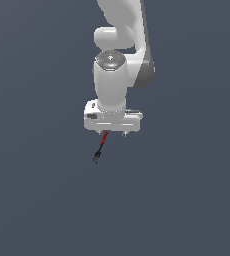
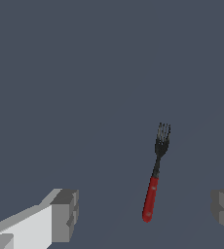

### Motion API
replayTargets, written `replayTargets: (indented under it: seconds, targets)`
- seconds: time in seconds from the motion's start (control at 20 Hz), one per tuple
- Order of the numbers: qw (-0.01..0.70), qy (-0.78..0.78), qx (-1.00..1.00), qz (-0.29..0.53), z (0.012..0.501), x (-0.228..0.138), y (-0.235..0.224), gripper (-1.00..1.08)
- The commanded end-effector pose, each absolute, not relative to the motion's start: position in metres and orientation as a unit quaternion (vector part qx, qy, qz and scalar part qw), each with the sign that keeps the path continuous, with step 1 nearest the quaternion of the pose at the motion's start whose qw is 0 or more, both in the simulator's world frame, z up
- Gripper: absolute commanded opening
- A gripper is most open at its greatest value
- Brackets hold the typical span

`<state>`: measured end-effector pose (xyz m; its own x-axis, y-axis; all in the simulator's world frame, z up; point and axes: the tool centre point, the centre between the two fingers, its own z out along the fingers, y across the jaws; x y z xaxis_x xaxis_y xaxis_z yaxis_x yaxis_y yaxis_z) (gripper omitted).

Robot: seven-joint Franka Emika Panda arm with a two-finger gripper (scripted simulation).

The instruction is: Pick up the object and move it to a goal position.

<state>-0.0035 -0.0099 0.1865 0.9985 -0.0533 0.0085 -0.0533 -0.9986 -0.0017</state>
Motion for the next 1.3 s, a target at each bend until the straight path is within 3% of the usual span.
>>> replayTargets:
  seconds: [0.0, 0.45, 1.25]
  targets:
    - [0.001, 0.026, -1.0, -0.004, 0.187, -0.004, -0.009, 1.0]
    - [0.002, 0.045, -0.999, -0.003, 0.163, -0.009, -0.02, 1.0]
    - [0.001, 0.127, -0.992, 0.0, 0.065, -0.047, -0.069, 1.0]
